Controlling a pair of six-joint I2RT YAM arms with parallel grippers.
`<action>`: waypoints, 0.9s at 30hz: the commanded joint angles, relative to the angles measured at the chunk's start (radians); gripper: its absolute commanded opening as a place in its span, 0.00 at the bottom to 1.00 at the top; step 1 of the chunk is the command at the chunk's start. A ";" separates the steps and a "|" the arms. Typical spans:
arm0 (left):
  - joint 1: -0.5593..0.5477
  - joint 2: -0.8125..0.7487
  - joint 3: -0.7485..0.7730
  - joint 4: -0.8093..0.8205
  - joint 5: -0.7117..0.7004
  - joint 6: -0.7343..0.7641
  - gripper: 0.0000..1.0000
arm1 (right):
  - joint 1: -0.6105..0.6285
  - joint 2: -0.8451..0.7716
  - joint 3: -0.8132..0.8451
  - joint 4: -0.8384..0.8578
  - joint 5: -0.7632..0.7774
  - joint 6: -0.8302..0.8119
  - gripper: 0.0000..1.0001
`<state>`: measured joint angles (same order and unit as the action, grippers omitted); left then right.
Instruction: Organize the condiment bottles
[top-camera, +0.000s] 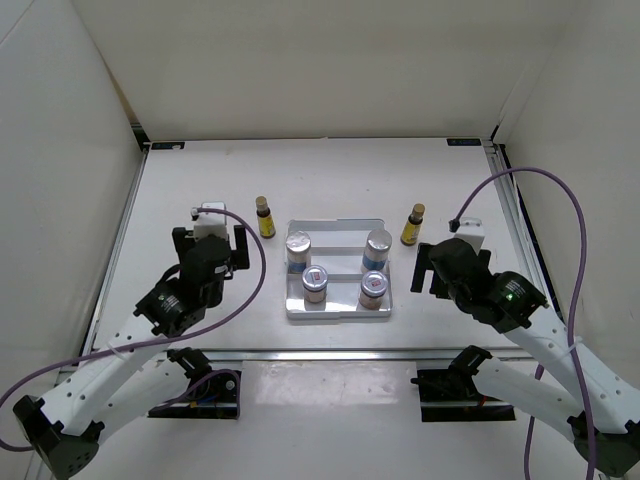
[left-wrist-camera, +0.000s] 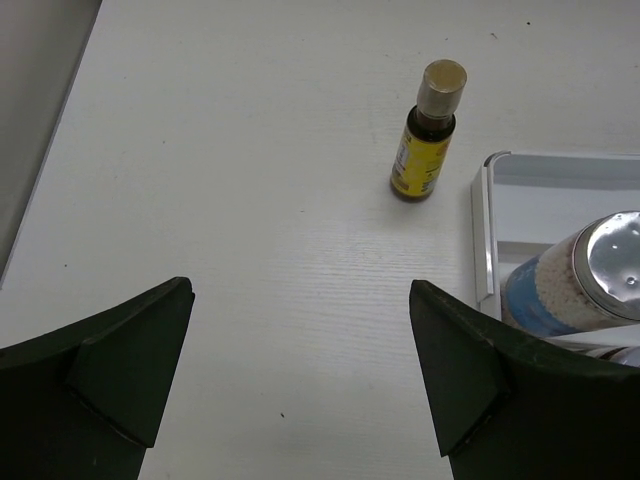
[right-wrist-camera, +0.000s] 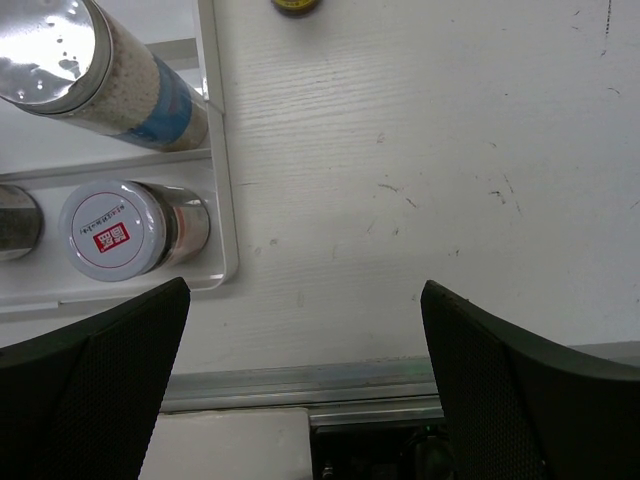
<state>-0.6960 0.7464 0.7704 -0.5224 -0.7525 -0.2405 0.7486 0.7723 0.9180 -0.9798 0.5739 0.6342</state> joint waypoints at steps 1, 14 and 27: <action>-0.003 -0.010 0.024 0.015 -0.033 0.007 1.00 | 0.005 -0.010 -0.005 -0.010 0.035 0.019 1.00; -0.003 0.022 0.033 0.015 -0.051 0.017 1.00 | -0.057 0.261 0.217 0.098 0.028 -0.163 1.00; -0.003 0.037 0.035 0.015 -0.080 0.017 1.00 | -0.360 0.662 0.495 0.208 -0.255 -0.260 0.95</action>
<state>-0.6960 0.7654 0.7712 -0.5198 -0.8085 -0.2283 0.4152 1.3808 1.3525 -0.8112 0.4038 0.4137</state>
